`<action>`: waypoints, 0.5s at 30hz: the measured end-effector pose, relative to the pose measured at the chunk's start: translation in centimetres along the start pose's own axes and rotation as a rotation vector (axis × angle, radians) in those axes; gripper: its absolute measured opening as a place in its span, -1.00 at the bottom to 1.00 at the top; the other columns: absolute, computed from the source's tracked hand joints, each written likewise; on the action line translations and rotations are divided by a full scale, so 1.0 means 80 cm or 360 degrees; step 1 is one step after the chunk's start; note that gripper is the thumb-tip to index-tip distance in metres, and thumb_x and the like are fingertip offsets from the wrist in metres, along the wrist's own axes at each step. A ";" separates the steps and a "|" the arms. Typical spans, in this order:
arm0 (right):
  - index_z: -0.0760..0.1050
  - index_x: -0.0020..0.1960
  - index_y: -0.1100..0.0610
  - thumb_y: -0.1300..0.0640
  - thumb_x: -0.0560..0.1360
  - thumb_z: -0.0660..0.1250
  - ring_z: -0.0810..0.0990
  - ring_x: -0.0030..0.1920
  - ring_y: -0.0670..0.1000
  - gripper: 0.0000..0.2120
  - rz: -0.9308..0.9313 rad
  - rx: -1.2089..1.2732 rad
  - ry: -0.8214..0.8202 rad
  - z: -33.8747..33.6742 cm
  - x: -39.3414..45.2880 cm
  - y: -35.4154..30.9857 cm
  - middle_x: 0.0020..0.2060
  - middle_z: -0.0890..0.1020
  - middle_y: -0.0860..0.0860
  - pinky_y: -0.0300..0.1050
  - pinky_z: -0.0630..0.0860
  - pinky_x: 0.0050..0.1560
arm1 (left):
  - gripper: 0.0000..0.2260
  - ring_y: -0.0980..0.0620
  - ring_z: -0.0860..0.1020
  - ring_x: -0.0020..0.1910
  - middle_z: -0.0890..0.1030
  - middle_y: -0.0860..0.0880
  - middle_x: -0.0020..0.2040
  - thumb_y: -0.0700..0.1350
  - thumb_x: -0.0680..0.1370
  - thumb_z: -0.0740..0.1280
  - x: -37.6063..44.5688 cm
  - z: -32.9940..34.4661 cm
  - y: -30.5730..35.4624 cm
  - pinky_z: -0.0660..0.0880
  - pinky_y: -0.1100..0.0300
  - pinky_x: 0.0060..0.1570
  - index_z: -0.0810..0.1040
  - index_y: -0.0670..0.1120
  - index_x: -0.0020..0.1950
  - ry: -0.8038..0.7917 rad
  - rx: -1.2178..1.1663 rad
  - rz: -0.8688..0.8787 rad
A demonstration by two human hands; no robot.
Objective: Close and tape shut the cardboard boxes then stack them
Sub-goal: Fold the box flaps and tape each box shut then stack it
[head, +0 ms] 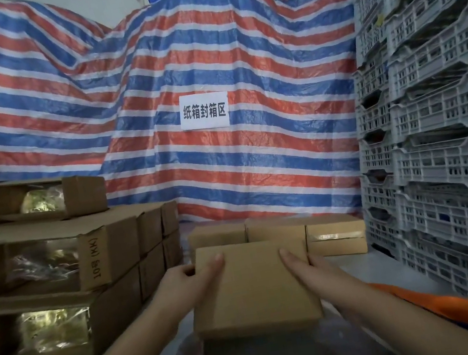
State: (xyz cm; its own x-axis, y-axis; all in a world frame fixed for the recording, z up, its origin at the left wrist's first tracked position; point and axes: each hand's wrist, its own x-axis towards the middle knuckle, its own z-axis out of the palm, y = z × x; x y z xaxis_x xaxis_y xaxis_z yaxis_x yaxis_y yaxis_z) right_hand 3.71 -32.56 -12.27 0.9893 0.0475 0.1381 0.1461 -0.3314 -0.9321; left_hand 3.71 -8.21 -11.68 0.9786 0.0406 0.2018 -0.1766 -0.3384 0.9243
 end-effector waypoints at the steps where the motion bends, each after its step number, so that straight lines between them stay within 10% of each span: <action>1: 0.46 0.37 0.01 -0.41 0.47 0.28 0.61 0.19 0.06 -0.35 0.0124 0.0029 -0.0009 0.002 0.019 0.000 0.21 0.64 0.02 0.08 0.51 0.30 | -0.68 0.12 0.62 -0.10 0.65 0.06 -0.08 0.28 0.49 0.35 0.012 0.000 0.003 0.51 0.26 -0.20 0.55 0.04 -0.02 -0.0006 -0.0002 -0.0134; 5: 0.53 0.26 0.17 -0.24 0.47 0.42 0.65 0.11 0.21 -0.44 0.0593 0.0309 0.0026 0.009 0.072 0.005 0.05 0.70 0.21 0.16 0.52 0.30 | -0.52 -0.19 0.57 0.12 0.62 -0.20 0.10 0.26 0.51 0.33 0.042 -0.003 -0.009 0.43 -0.08 0.30 0.54 -0.12 0.16 -0.0212 -0.0075 -0.0574; 15: 0.52 0.01 0.08 -0.20 0.56 0.31 0.58 -0.13 0.08 -0.67 0.0420 0.0649 0.0273 0.014 0.055 0.007 -0.12 0.63 0.06 -0.08 0.47 -0.15 | -0.53 -0.21 0.54 0.14 0.57 -0.20 0.20 0.23 0.58 0.25 0.039 0.001 -0.019 0.45 -0.05 0.24 0.51 -0.08 0.32 -0.0113 -0.0356 -0.0497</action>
State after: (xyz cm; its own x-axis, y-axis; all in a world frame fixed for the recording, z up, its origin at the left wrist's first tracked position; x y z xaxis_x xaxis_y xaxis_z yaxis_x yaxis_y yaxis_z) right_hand 8.15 -31.48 -12.60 0.9831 -0.1548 -0.0982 -0.0857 0.0850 -0.9927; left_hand 7.07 -7.64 -12.43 0.9924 0.0415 -0.1158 0.1196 -0.1061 0.9871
